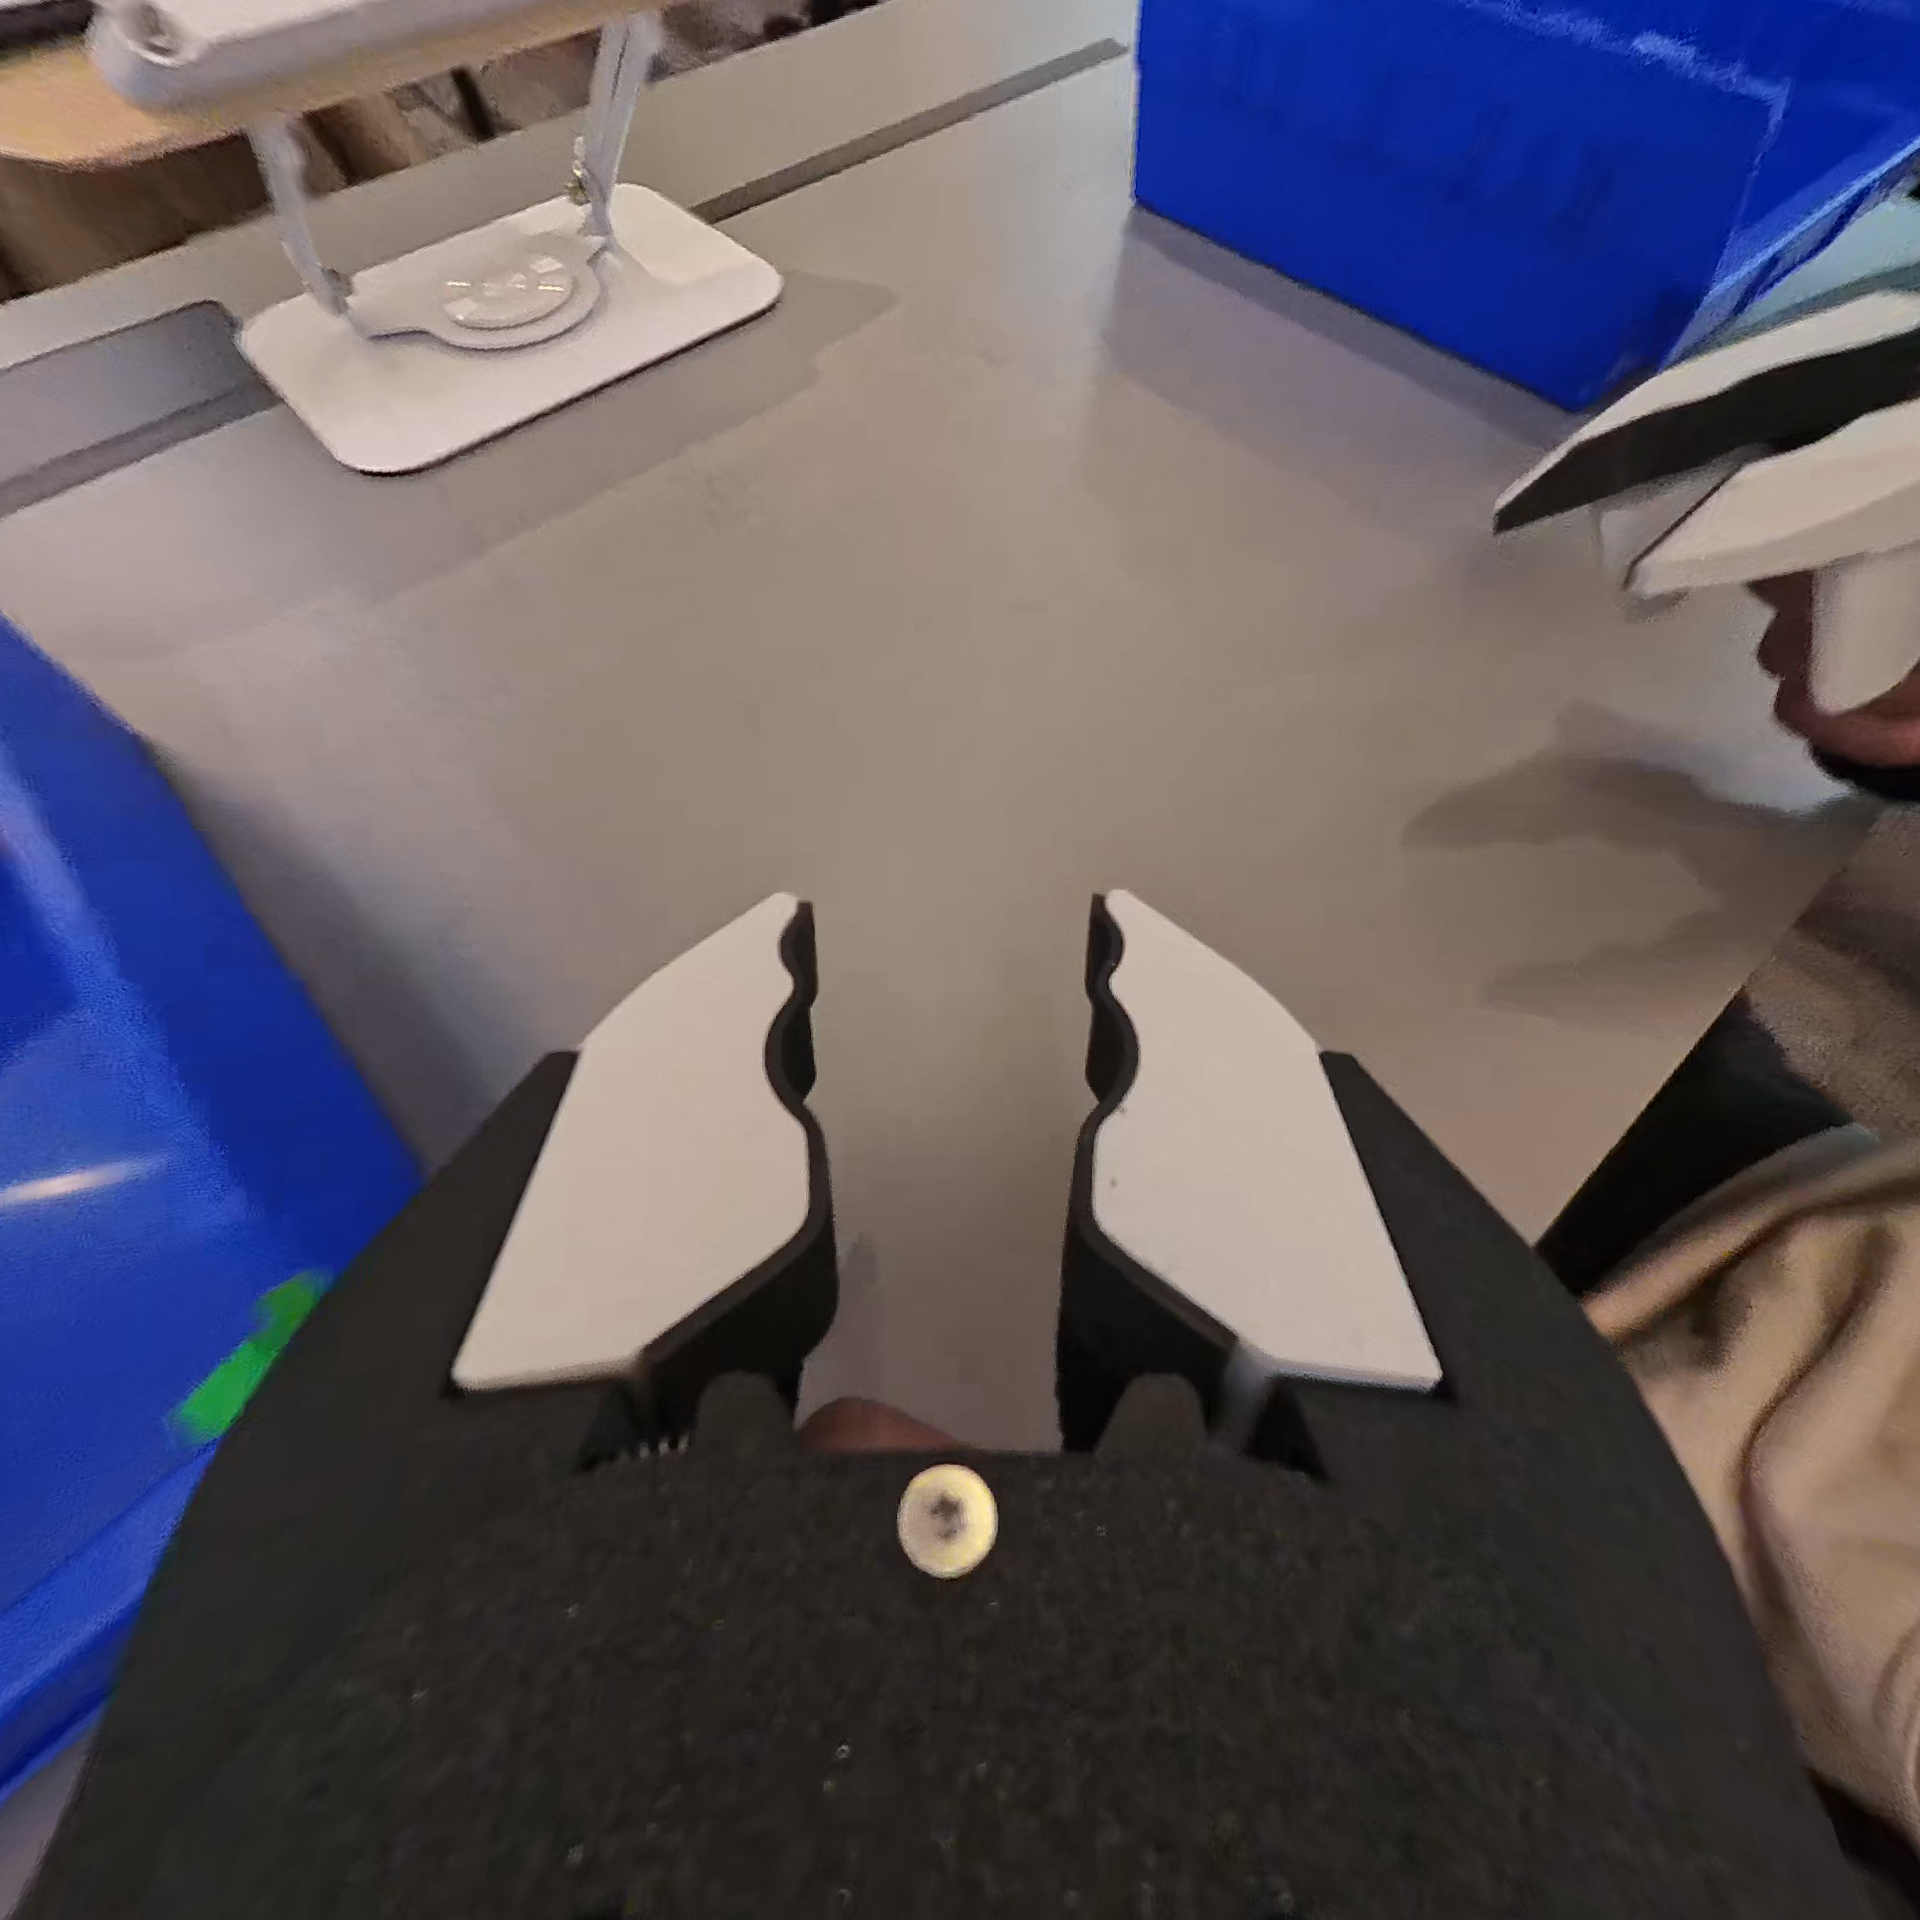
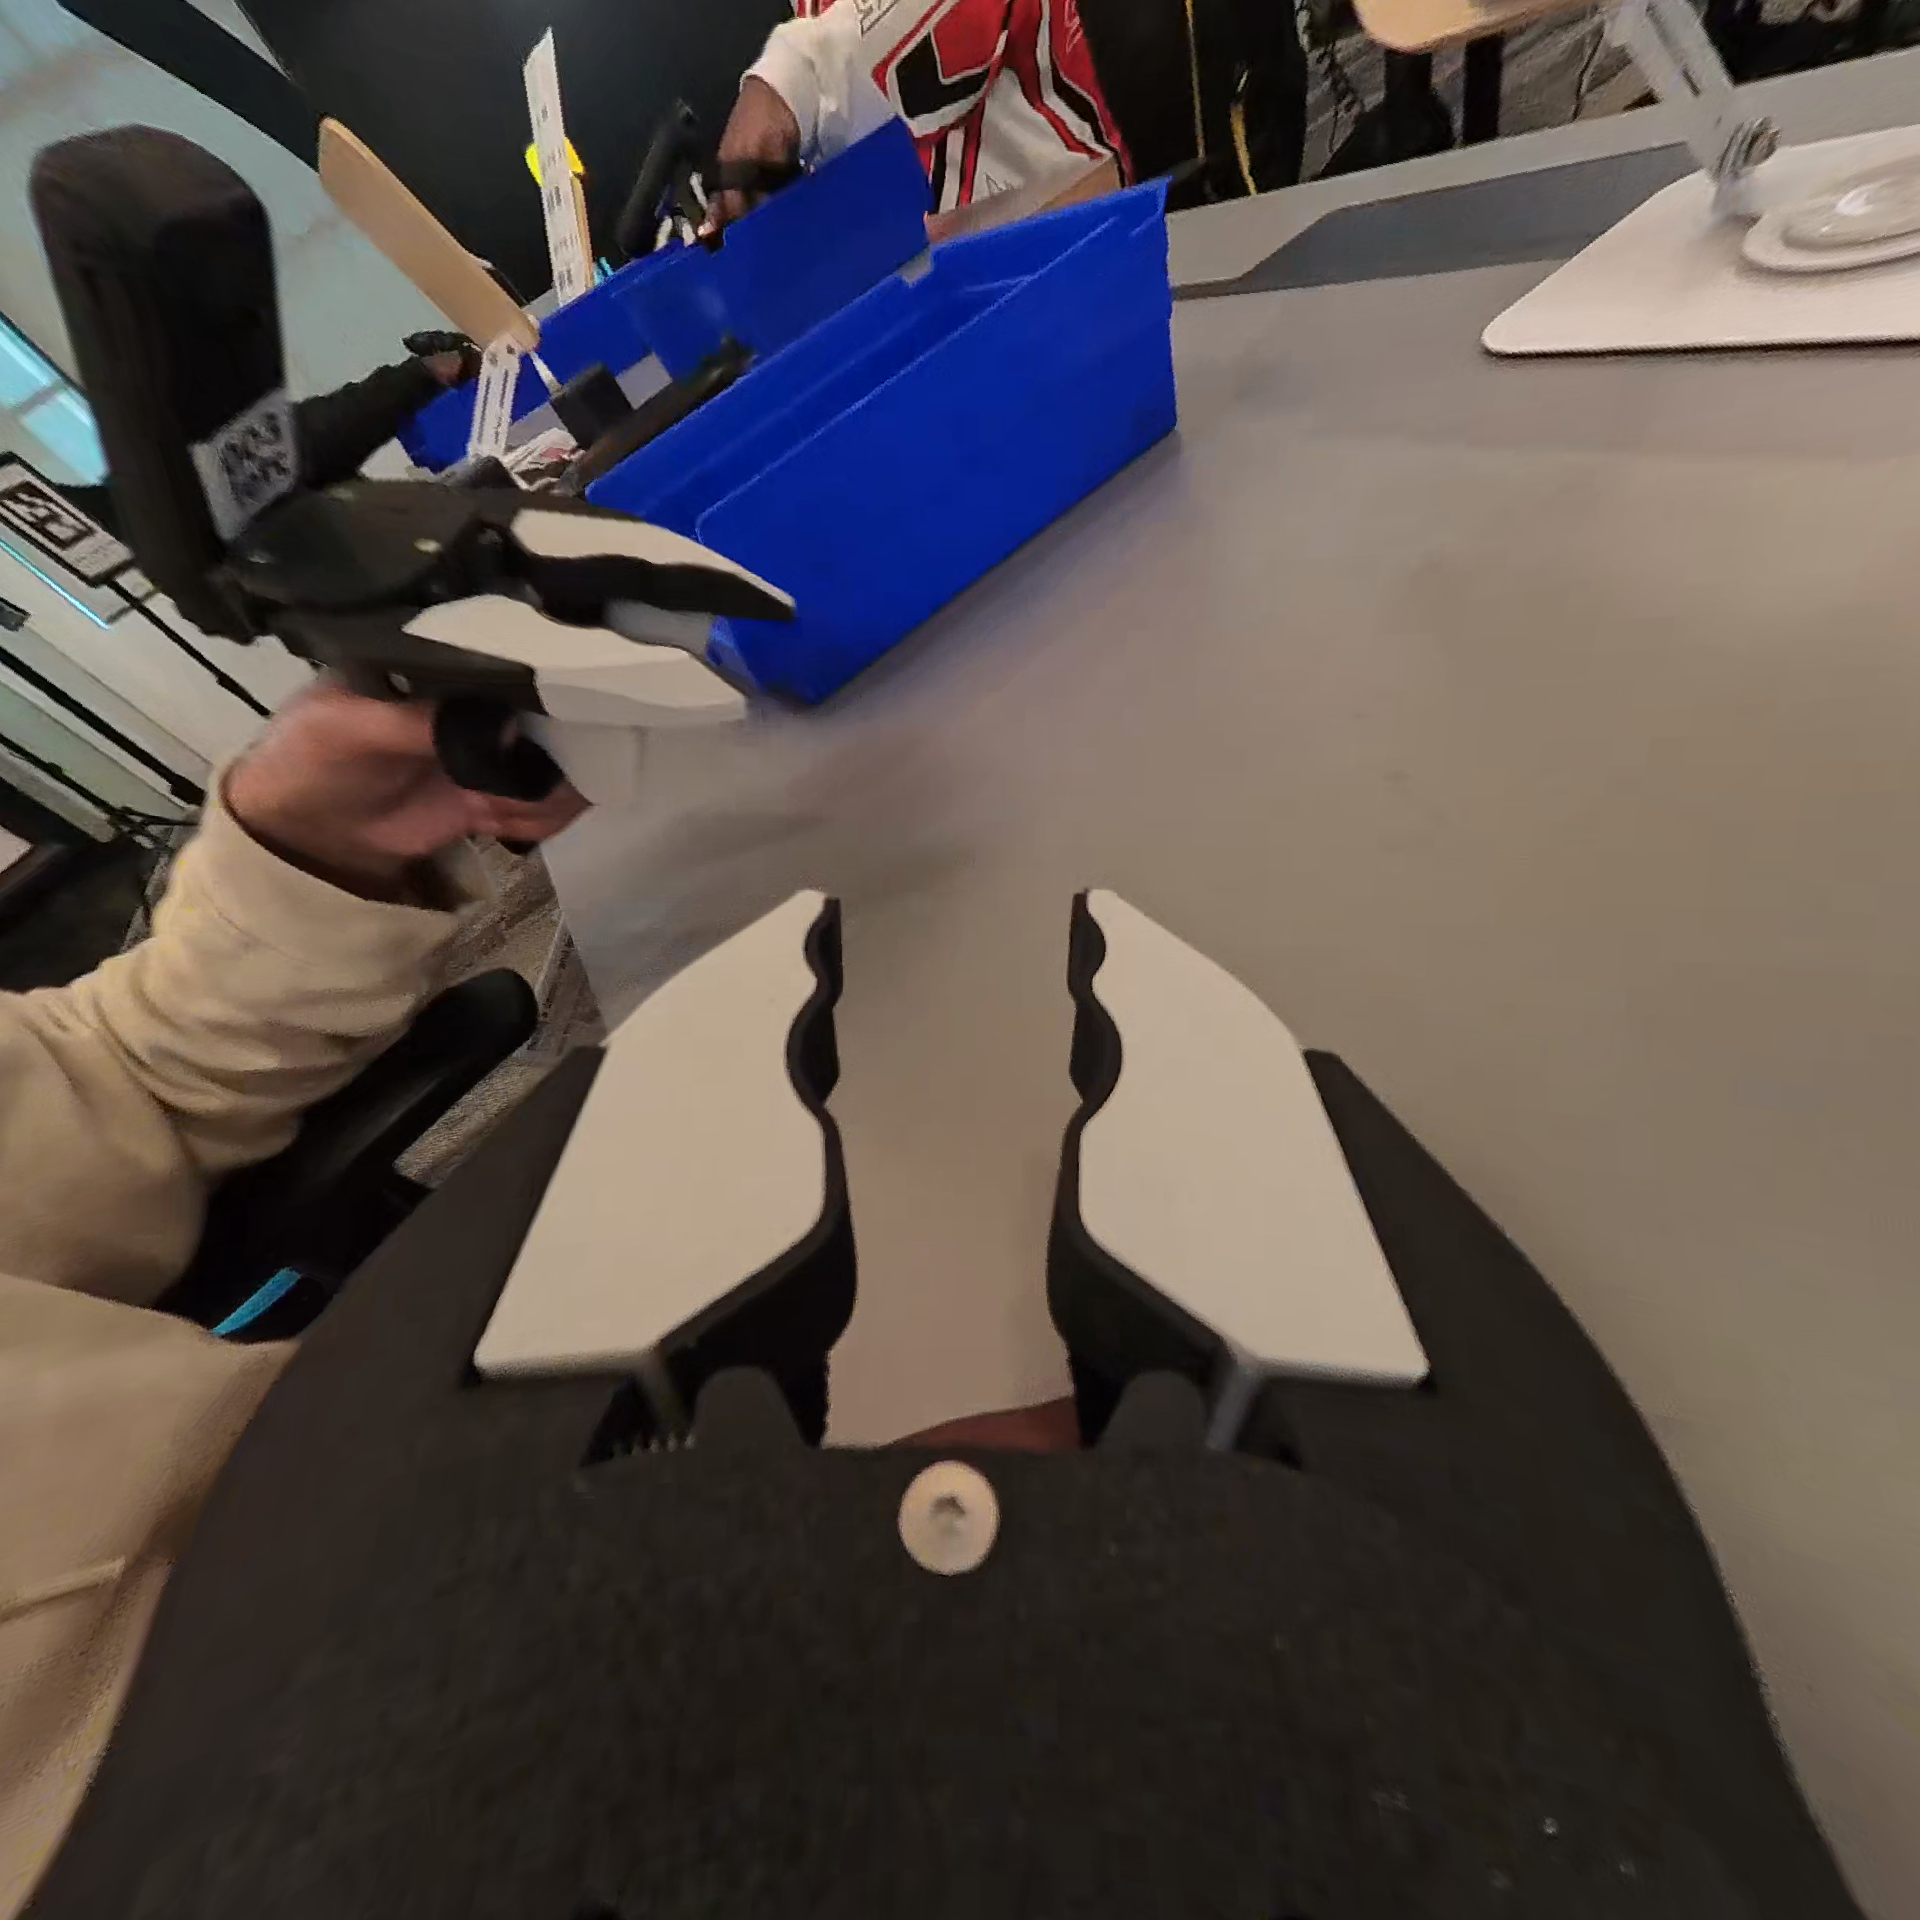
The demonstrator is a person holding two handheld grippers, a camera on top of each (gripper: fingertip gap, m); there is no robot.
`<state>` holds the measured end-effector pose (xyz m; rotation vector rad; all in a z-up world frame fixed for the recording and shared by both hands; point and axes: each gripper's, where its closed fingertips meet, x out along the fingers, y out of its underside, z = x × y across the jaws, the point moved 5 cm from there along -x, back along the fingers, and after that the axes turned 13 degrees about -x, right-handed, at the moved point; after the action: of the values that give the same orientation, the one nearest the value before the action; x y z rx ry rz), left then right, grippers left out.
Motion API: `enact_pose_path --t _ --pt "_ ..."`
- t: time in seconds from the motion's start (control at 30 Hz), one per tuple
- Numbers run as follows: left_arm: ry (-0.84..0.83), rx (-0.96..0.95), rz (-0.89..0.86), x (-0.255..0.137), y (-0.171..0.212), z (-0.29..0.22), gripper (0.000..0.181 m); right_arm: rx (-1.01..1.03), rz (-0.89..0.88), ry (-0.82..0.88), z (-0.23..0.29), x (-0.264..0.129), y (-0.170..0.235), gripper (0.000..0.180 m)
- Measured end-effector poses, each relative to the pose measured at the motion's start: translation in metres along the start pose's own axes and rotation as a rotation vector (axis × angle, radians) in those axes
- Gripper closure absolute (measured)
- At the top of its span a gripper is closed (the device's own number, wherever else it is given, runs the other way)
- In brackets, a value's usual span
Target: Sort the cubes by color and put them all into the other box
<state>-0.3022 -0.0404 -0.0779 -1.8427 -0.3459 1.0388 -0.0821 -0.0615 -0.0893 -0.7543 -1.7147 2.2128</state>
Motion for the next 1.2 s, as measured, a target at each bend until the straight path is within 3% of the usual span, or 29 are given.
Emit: enact_pose_path --t 0.1,0.23,0.47,0.67,0.87,0.97,1.2 --pt "-0.109 0.058 0.059 -0.037 -0.011 0.037 0.138 0.010 0.001 -0.021 0.003 -0.002 -0.001 0.138" --pt "-0.273 0.132 0.306 -0.068 -0.023 0.110 0.138 -0.024 0.028 -0.014 0.002 -0.002 0.004 0.138" --pt "-0.044 -0.023 0.813 -0.037 -0.011 0.171 0.138 -0.011 0.070 -0.063 0.004 0.004 0.011 0.138" --pt "0.136 -0.046 1.078 -0.016 0.012 0.187 0.135 0.001 0.105 -0.075 0.003 0.006 0.019 0.139" --pt "0.304 -0.076 1.172 -0.004 0.027 0.192 0.141 0.015 0.132 -0.099 0.002 0.009 0.024 0.139" --pt "0.426 -0.076 1.156 -0.003 0.027 0.186 0.154 0.020 0.140 -0.106 0.001 0.012 0.025 0.139" --pt "0.375 0.042 1.076 -0.010 0.021 0.201 0.157 0.042 0.144 -0.119 -0.001 0.015 0.025 0.139"
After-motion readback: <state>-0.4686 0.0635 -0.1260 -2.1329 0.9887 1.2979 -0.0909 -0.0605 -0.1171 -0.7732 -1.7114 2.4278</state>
